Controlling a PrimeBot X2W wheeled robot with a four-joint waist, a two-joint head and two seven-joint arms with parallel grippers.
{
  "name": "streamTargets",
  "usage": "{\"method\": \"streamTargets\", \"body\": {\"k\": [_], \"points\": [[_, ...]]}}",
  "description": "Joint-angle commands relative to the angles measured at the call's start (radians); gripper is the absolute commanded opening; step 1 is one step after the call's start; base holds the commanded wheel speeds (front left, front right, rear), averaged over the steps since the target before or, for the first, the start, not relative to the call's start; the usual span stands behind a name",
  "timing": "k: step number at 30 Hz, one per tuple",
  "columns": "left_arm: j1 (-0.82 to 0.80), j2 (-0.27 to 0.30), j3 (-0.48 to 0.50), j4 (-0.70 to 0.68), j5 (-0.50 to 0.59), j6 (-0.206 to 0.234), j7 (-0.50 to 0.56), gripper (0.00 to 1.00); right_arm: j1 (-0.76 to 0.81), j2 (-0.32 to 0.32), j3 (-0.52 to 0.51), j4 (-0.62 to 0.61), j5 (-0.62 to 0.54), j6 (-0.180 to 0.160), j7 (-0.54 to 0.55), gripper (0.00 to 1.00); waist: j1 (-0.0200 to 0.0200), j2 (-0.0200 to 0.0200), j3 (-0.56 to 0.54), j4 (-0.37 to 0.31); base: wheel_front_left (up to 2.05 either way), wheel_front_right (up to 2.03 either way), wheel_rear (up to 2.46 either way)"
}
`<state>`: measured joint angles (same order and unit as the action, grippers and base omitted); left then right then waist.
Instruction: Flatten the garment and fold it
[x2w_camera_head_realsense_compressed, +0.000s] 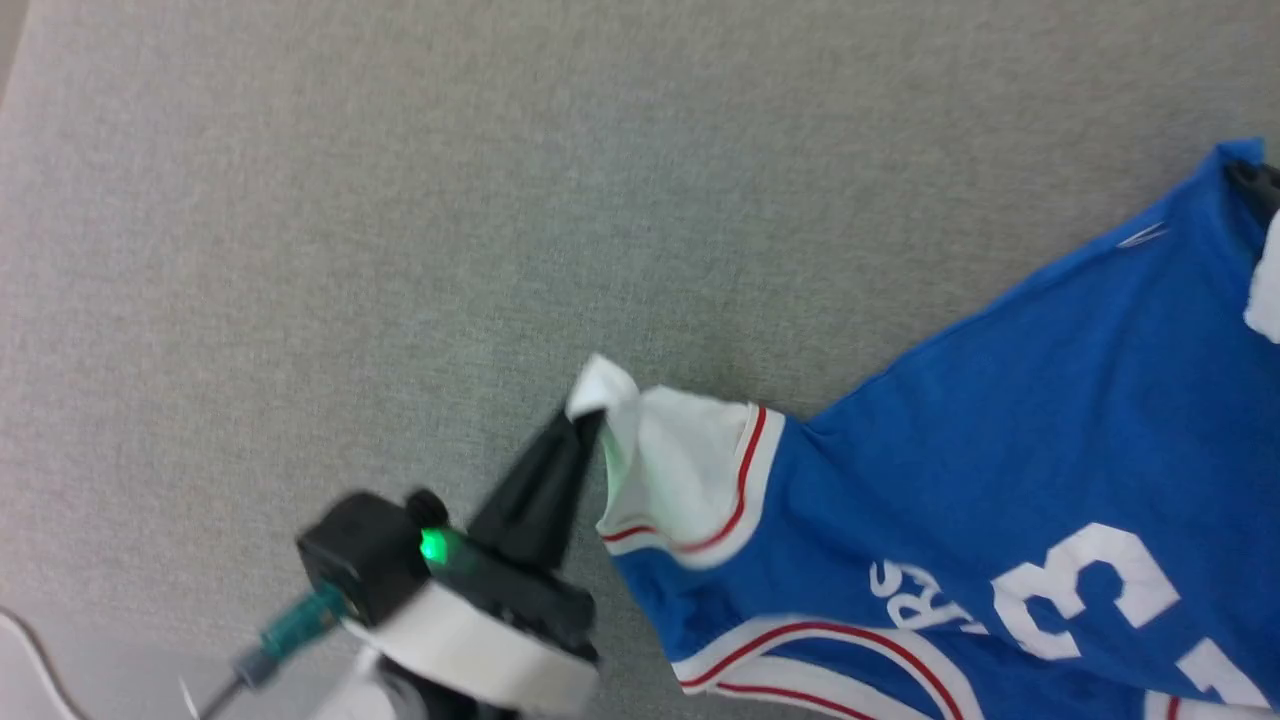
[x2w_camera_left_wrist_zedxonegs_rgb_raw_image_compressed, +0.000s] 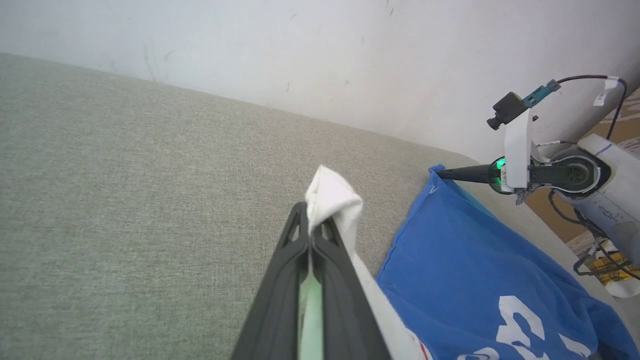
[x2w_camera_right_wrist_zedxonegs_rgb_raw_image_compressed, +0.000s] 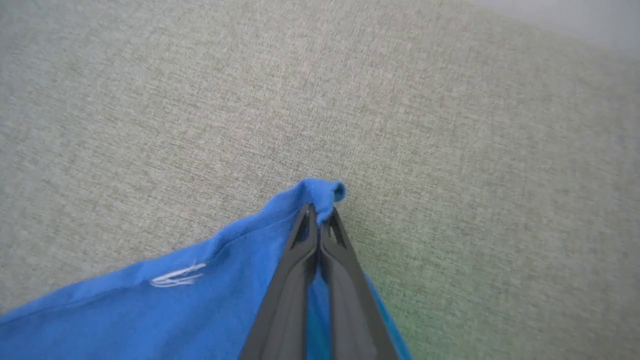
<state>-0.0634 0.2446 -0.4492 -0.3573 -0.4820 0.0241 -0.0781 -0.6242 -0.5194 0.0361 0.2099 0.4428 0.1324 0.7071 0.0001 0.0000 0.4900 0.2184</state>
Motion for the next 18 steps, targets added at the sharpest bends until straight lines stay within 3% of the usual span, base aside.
{"method": "streamTargets", "body": {"k": [1, 7, 12, 18], "points": [[-0.049, 0.017, 0.025, 0.011, 0.006, -0.009, 0.006, 0.0, 0.01, 0.026, -0.012, -0.003, 0.01, -0.002, -0.034, 0.0, -0.0001, 0.0, -0.087, -0.046, 0.0, 0.0, 0.0], [-0.219, 0.079, 0.089, 0.089, 0.012, -0.03, 0.081, 0.0, -0.012, 0.119, -0.067, -0.002, 0.005, -0.002, -0.143, 0.0, -0.0001, 0.0, -0.233, -0.094, 0.0, 0.0, 0.0], [-0.467, 0.128, 0.128, 0.216, 0.031, -0.053, 0.186, 0.0, -0.096, 0.183, -0.098, 0.013, -0.031, -0.002, -0.232, 0.0, -0.0001, 0.0, -0.339, -0.132, 0.0, 0.0, 0.0], [-0.773, 0.14, 0.134, 0.413, 0.051, -0.082, 0.281, 0.0, -0.24, 0.247, -0.095, 0.088, -0.092, -0.002, -0.305, 0.0, -0.0001, 0.0, -0.437, -0.189, 0.0, 0.0, 0.0]]}}
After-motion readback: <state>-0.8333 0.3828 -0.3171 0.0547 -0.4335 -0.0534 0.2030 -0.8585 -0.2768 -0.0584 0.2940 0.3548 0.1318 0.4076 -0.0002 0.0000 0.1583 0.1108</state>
